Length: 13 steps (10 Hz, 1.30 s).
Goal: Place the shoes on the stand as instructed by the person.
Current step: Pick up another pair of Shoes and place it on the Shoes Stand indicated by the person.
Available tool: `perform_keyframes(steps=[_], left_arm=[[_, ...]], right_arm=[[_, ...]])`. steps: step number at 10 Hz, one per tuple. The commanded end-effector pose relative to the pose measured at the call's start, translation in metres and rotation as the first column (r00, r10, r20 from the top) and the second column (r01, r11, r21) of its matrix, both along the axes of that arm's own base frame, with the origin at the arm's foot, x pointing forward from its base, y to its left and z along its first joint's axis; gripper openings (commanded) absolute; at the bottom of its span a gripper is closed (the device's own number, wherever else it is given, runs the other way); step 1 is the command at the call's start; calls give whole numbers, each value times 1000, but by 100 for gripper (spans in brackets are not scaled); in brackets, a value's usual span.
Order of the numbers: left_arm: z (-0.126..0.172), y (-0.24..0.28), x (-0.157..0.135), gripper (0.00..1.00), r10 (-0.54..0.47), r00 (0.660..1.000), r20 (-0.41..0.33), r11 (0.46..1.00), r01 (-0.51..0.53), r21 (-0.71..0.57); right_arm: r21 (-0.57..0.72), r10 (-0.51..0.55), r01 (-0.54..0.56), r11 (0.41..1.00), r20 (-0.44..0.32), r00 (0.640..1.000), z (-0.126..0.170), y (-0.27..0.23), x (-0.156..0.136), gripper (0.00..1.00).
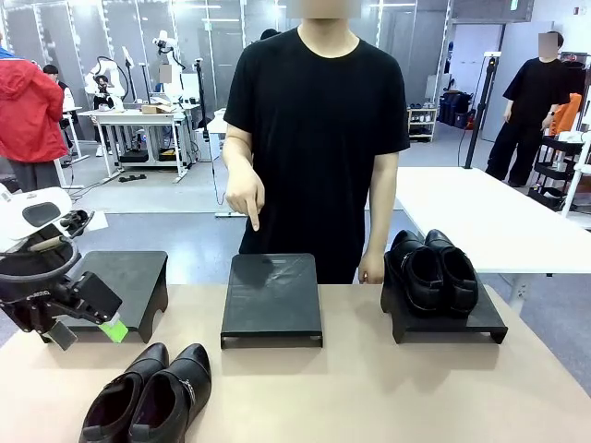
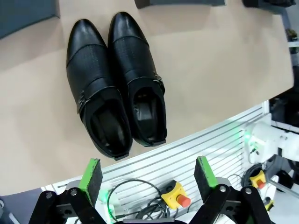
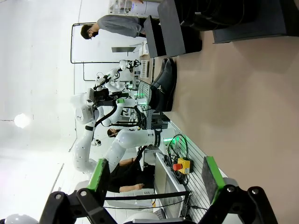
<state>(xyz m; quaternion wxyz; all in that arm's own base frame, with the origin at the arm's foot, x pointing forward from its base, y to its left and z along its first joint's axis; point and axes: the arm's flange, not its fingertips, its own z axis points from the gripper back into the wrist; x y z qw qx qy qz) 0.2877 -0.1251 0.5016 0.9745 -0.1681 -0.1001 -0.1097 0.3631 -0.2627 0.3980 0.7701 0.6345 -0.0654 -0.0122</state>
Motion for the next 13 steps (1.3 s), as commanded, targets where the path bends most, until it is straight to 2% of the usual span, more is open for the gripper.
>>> perform_keyframes(steps=[1, 5, 6, 7, 8, 13], left_arm=[[2, 0, -2, 100, -9, 1000, 4, 1000, 9, 11], [1, -1, -1, 100, -2, 1000, 2, 1000, 2, 1], [-9, -10, 2, 100, -56, 998, -30, 997, 54, -62], [-21, -18, 9, 100, -40, 997, -73, 999, 40, -1], [-26, -24, 10, 100, -45, 996, -83, 999, 47, 23], [-68, -35, 12, 100, 46, 995, -87, 992, -35, 124]], right_arm=[[-6, 11, -11, 1000, -1, 1000, 1, 1, -3, 100], [-6, 11, -11, 1000, -1, 1000, 1, 1, -3, 100], [-6, 11, -11, 1000, -1, 1000, 1, 1, -3, 100], [-6, 11, -11, 1000, -1, 1000, 1, 1, -3, 100], [-6, 11, -11, 1000, -1, 1000, 1, 1, -3, 100], [-6, 11, -11, 1000, -1, 1000, 1, 1, -3, 100]])
